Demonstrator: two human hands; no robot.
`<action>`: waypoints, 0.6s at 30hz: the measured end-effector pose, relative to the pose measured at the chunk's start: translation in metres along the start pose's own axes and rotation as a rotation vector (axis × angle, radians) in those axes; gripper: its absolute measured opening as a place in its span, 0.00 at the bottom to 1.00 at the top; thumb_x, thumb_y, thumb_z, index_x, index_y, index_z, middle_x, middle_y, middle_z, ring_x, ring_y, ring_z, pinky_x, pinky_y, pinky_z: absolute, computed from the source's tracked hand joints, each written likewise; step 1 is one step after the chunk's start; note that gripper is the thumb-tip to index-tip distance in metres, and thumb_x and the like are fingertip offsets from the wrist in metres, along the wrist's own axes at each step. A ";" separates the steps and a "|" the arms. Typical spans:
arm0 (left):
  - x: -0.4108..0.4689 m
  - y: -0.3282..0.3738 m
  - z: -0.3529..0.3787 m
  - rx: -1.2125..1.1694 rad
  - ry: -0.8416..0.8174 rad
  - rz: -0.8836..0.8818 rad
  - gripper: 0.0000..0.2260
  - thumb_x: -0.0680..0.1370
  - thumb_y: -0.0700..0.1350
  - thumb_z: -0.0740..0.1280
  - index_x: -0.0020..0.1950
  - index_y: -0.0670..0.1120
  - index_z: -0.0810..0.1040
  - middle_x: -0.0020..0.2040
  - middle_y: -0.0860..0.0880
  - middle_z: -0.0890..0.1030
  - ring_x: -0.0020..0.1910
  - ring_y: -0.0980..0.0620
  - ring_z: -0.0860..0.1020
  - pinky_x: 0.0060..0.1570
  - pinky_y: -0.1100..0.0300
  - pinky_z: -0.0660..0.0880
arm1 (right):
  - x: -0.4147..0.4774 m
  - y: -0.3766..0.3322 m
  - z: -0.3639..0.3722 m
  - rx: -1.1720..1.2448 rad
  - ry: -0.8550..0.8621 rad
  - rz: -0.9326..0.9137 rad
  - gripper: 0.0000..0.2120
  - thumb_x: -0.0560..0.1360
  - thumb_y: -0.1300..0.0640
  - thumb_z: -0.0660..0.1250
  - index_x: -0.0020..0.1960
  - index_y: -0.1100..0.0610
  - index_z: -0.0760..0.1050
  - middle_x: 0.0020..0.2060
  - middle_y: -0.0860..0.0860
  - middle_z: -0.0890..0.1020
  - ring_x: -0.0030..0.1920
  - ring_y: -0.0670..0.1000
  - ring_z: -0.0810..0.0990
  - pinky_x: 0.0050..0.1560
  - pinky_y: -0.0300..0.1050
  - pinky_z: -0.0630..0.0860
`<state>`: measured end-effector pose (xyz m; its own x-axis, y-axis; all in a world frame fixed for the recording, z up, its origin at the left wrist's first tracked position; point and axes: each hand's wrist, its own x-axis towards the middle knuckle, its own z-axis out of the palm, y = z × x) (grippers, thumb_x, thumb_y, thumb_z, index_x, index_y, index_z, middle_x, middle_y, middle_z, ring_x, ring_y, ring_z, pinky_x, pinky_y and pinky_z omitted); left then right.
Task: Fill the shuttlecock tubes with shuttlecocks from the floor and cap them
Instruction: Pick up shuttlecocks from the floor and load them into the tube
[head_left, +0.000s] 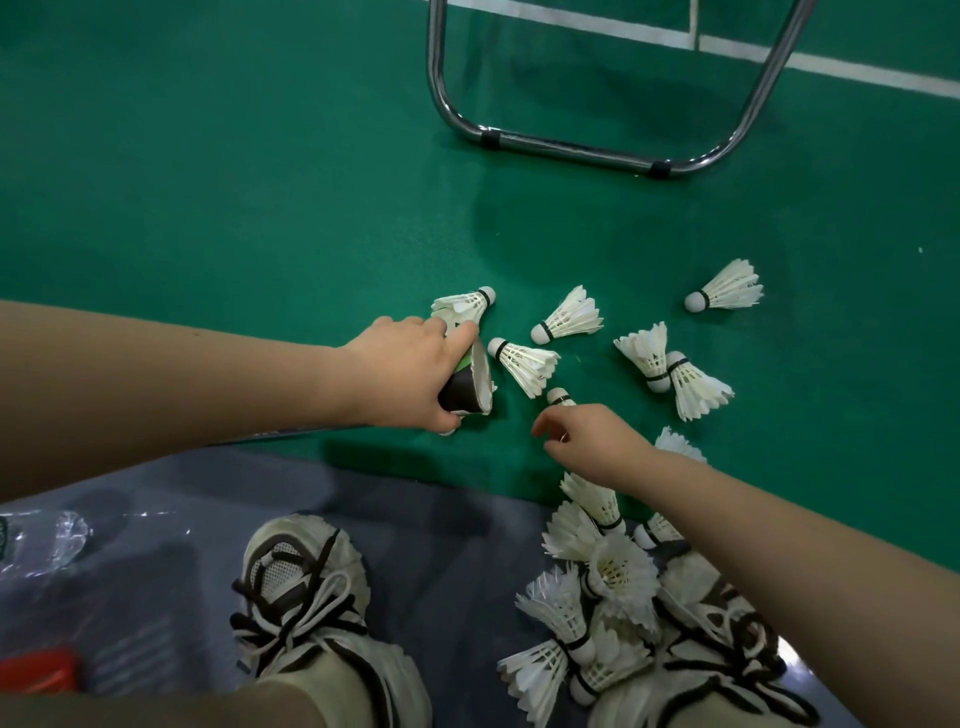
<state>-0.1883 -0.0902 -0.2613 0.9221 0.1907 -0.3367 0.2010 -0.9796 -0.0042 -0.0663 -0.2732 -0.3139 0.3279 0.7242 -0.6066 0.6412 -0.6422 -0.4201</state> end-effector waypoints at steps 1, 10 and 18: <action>0.000 0.004 0.001 0.003 -0.003 0.010 0.35 0.69 0.63 0.67 0.67 0.46 0.60 0.54 0.44 0.74 0.53 0.43 0.74 0.48 0.52 0.70 | -0.002 0.001 0.001 -0.013 -0.011 0.001 0.15 0.75 0.60 0.60 0.61 0.54 0.75 0.56 0.53 0.80 0.54 0.51 0.78 0.56 0.45 0.75; -0.003 0.037 0.006 0.014 -0.035 0.098 0.35 0.69 0.63 0.67 0.68 0.46 0.58 0.54 0.44 0.74 0.54 0.42 0.74 0.49 0.50 0.72 | -0.020 0.003 0.017 -0.166 -0.205 -0.086 0.13 0.73 0.60 0.61 0.54 0.50 0.78 0.51 0.50 0.81 0.46 0.50 0.77 0.47 0.43 0.76; -0.005 0.059 0.000 0.045 -0.019 0.138 0.36 0.69 0.63 0.67 0.68 0.47 0.58 0.53 0.44 0.73 0.53 0.43 0.74 0.47 0.52 0.70 | -0.045 -0.006 0.042 -0.400 -0.484 -0.226 0.14 0.70 0.40 0.67 0.48 0.48 0.79 0.48 0.47 0.82 0.51 0.50 0.77 0.50 0.45 0.74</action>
<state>-0.1814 -0.1492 -0.2598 0.9335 0.0536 -0.3547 0.0578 -0.9983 0.0012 -0.1135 -0.3125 -0.3128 -0.1333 0.5756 -0.8068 0.8961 -0.2778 -0.3462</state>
